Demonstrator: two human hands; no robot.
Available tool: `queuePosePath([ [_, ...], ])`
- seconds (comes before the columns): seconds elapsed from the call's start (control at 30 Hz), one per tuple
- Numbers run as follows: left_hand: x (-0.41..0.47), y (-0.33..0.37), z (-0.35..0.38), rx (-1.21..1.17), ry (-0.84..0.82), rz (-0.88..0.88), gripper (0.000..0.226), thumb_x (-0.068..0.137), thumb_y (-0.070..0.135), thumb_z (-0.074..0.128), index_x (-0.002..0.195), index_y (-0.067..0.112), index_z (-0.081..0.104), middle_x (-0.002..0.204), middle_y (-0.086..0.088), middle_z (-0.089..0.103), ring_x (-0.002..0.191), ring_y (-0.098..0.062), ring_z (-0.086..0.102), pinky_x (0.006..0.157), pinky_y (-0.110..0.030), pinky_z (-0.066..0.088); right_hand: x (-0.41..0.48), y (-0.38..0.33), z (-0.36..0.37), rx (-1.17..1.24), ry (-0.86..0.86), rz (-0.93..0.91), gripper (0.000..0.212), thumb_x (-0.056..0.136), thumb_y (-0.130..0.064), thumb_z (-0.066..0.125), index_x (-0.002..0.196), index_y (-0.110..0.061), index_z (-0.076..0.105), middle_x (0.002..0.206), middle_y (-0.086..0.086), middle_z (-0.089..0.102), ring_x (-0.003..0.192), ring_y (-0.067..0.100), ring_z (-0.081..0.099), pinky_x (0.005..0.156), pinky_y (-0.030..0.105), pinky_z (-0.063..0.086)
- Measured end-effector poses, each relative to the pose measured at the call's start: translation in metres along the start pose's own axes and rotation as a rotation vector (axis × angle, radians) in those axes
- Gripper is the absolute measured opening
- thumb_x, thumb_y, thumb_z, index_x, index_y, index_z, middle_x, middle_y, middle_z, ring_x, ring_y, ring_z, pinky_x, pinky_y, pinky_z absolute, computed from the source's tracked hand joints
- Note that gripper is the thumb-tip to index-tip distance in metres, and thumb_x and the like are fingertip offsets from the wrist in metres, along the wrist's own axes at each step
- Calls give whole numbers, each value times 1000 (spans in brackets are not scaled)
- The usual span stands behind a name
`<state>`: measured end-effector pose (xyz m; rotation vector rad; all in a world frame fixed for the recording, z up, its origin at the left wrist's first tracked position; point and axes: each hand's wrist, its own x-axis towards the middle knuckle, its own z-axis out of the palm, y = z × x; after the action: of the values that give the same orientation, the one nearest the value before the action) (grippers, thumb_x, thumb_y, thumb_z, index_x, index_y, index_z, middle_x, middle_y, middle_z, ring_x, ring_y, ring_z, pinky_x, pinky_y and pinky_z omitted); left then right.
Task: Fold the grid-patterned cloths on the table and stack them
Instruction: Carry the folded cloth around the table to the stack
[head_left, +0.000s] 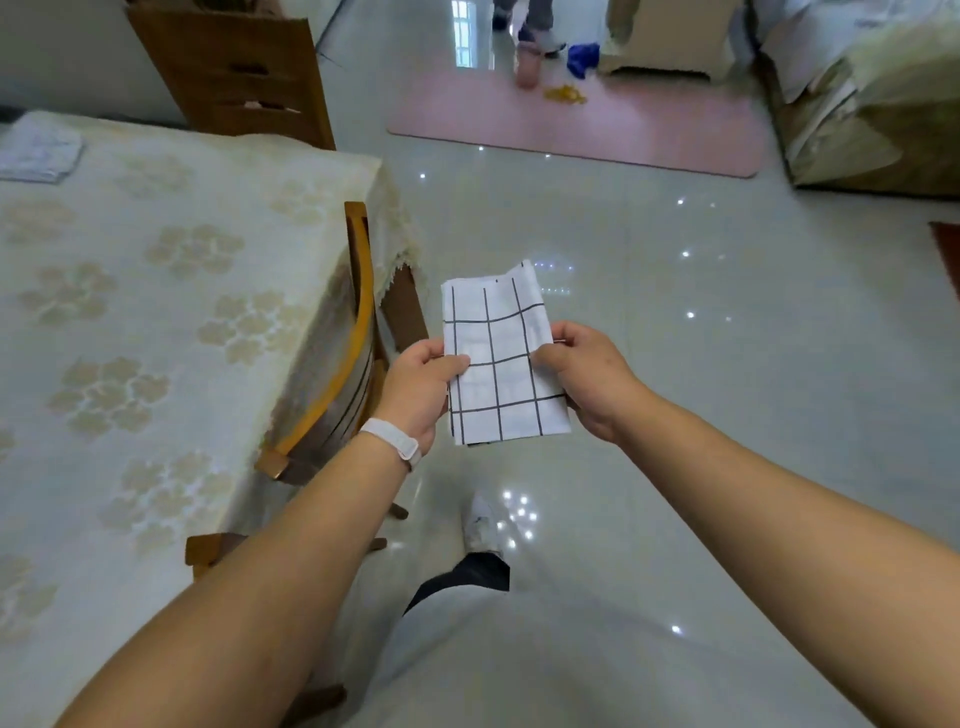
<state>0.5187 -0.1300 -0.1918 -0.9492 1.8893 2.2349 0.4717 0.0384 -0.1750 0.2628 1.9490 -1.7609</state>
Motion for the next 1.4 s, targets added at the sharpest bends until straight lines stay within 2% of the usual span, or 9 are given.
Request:
queuePosePath([
  [0.13, 55, 36, 2, -28, 6, -16, 11, 87, 3, 61, 93, 11, 65, 95, -13, 71, 73, -22, 68, 51, -24, 51, 56, -41, 14, -35, 8, 9, 19, 84, 1, 52, 92, -12, 64, 91, 8, 70, 81, 25, 68, 83, 47, 57],
  [0.23, 95, 62, 2, -23, 4, -9, 11, 86, 3, 62, 91, 13, 65, 94, -12, 71, 78, -25, 69, 53, -26, 53, 92, -68, 24, -36, 27, -9, 17, 84, -1, 53, 92, -11, 64, 92, 11, 70, 83, 27, 68, 84, 49, 56],
  [0.37, 134, 93, 1, -34, -24, -5, 11, 86, 5, 62, 92, 14, 66, 99, -12, 72, 90, -29, 70, 77, -42, 59, 124, -97, 33, -25, 24, -2, 14, 86, -2, 52, 95, -7, 62, 95, 14, 69, 83, 29, 67, 78, 44, 56],
  [0.6, 182, 130, 6, -153, -14, -14, 19, 87, 3, 61, 106, 4, 64, 105, -17, 71, 95, -33, 69, 83, -48, 57, 178, -133, 44, 43, -32, 19, 17, 85, -1, 52, 97, -6, 62, 100, 19, 70, 85, 35, 69, 71, 51, 59],
  [0.77, 219, 147, 17, -161, 22, -22, 9, 88, 2, 59, 88, 10, 62, 88, -11, 73, 80, -26, 71, 73, -41, 59, 222, -153, 42, 52, -107, -4, 21, 86, 2, 50, 86, -12, 64, 88, 12, 72, 78, 31, 69, 71, 49, 59],
  [0.93, 266, 171, 44, -122, 102, -17, 8, 90, 3, 58, 87, 10, 60, 80, -9, 71, 64, -18, 70, 51, -29, 55, 285, -176, 25, 48, -162, -17, 25, 87, 4, 49, 83, -14, 65, 77, 5, 72, 71, 24, 69, 67, 39, 57],
  [1.07, 304, 195, 76, -168, 158, -42, 9, 88, 2, 59, 89, 11, 60, 84, -13, 71, 72, -27, 70, 63, -42, 58, 341, -204, 4, 11, -188, -6, 20, 86, 1, 52, 89, -15, 65, 86, 9, 72, 76, 26, 69, 73, 44, 59],
  [1.2, 339, 223, 110, -134, 247, -21, 11, 88, 1, 58, 86, 11, 59, 81, -10, 69, 63, -19, 67, 53, -28, 54, 391, -239, -16, -59, -225, -25, 22, 84, -1, 54, 90, -19, 64, 89, 9, 70, 78, 27, 67, 74, 45, 57],
  [1.4, 384, 246, 131, -189, 314, -32, 11, 88, 5, 59, 97, 12, 62, 103, -12, 72, 93, -29, 69, 82, -45, 57, 449, -280, -26, -127, -308, -76, 20, 83, -5, 55, 88, -21, 65, 87, 8, 69, 82, 29, 68, 73, 44, 58],
])
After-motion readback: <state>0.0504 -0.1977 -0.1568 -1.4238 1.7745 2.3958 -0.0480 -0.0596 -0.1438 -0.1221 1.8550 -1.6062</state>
